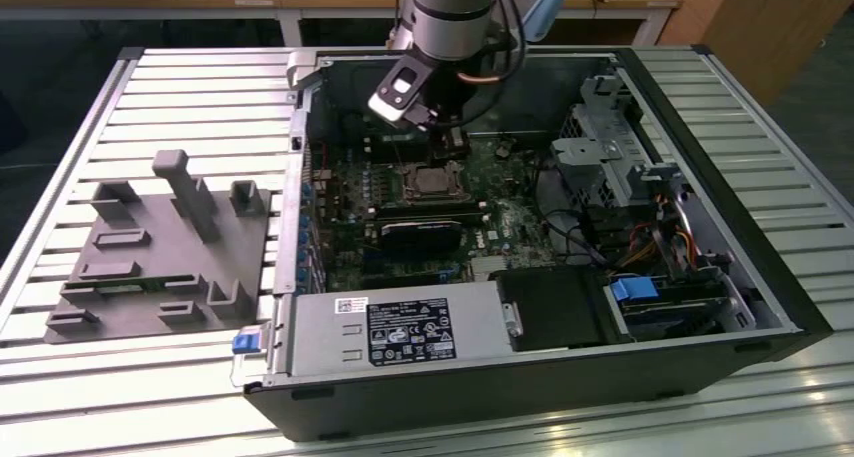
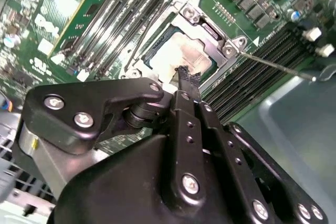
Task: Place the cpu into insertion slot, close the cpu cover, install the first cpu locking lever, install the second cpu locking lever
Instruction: 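Close the cpu cover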
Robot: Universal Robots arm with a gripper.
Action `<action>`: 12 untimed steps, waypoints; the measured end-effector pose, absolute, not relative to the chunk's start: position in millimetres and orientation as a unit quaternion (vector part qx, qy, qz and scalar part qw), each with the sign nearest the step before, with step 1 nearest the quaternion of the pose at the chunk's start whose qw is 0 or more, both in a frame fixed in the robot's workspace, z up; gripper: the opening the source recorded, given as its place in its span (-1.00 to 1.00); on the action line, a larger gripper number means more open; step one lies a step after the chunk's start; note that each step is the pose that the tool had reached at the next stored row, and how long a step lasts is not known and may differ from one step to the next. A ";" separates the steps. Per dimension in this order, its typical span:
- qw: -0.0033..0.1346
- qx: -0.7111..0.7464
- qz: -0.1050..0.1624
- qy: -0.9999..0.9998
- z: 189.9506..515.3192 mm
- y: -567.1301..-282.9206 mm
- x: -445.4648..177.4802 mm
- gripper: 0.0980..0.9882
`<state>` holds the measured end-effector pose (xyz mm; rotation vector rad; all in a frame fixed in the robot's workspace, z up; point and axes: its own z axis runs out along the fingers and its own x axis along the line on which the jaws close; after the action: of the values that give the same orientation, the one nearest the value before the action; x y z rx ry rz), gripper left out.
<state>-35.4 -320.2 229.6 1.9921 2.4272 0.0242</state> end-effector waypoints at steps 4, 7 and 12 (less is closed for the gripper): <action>0.000 0.606 0.008 0.795 229.4 -320.2 -35.4 -0.99; 0.000 0.584 0.008 0.812 229.3 -320.2 -35.4 -0.99; 0.000 0.546 0.008 0.838 229.1 -320.2 -35.4 -0.99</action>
<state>-35.4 -320.2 229.1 1.7165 2.6314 0.0244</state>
